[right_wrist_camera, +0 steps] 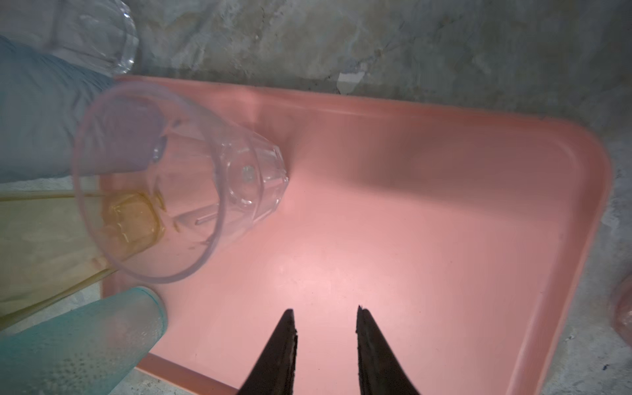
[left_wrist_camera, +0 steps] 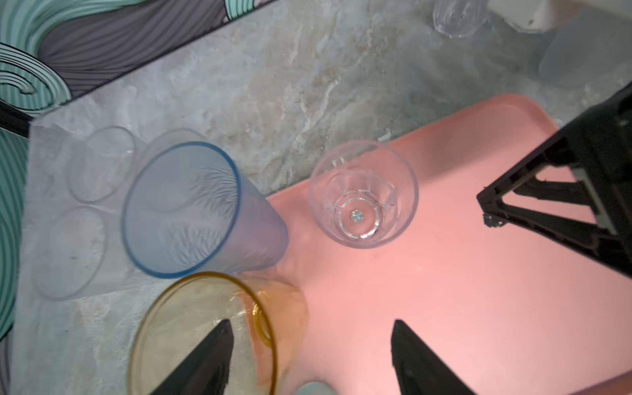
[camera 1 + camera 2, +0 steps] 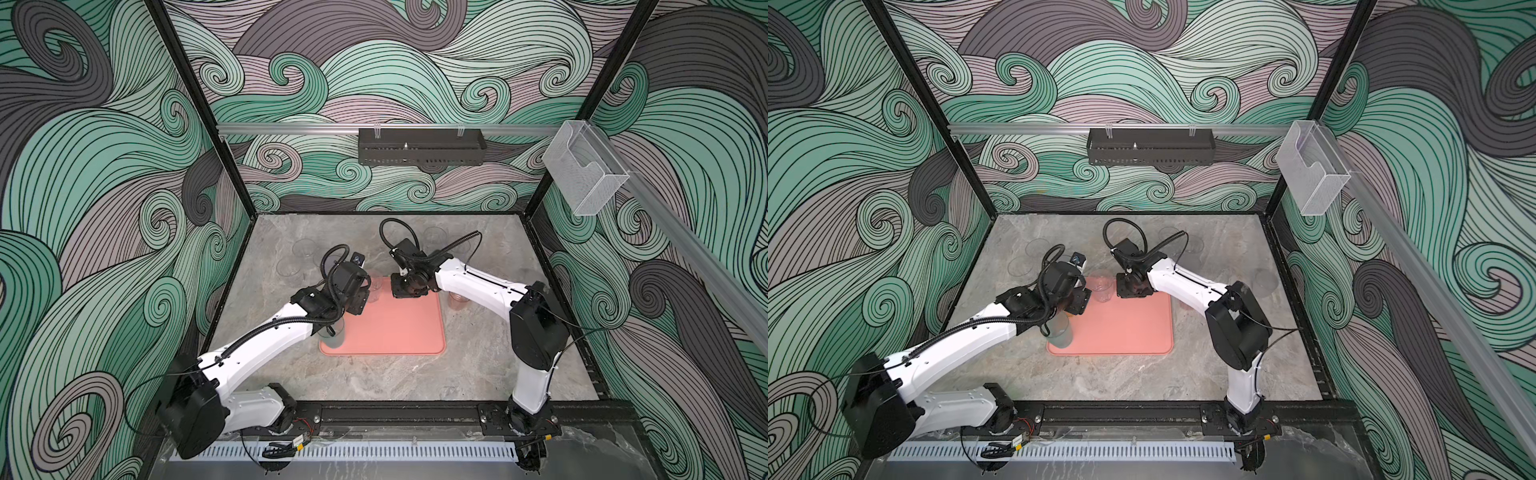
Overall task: Place the glasses into the tray
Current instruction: Move the glass to the tray.
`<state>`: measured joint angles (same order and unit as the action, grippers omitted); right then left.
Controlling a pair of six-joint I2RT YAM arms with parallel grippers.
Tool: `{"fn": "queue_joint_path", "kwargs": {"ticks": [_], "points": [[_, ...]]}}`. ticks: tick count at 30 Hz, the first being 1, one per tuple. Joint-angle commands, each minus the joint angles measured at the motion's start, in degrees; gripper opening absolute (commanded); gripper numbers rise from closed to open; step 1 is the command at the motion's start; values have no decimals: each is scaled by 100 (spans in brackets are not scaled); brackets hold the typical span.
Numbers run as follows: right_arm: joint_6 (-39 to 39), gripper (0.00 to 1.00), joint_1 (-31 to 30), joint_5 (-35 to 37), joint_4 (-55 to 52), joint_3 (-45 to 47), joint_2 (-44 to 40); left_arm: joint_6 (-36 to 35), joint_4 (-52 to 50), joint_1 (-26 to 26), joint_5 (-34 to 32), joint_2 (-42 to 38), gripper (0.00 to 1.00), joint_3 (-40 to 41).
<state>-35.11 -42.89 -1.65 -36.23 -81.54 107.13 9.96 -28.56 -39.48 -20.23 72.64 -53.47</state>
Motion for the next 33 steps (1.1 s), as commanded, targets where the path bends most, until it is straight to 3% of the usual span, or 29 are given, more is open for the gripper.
{"fn": "queue_joint_path", "kwargs": {"ticks": [1,5,18,33], "points": [[-501,31,-26,-242,1030,298,-69,323,-265,40,442,285,75,-264],[-595,31,-31,-349,1232,246,247,470,-627,39,373,543,76,-427],[-906,30,-75,-589,1531,-97,839,309,-543,41,129,180,76,-524],[-1252,30,-105,-540,1733,-555,1338,-20,-150,76,-375,-695,76,-291]]}}
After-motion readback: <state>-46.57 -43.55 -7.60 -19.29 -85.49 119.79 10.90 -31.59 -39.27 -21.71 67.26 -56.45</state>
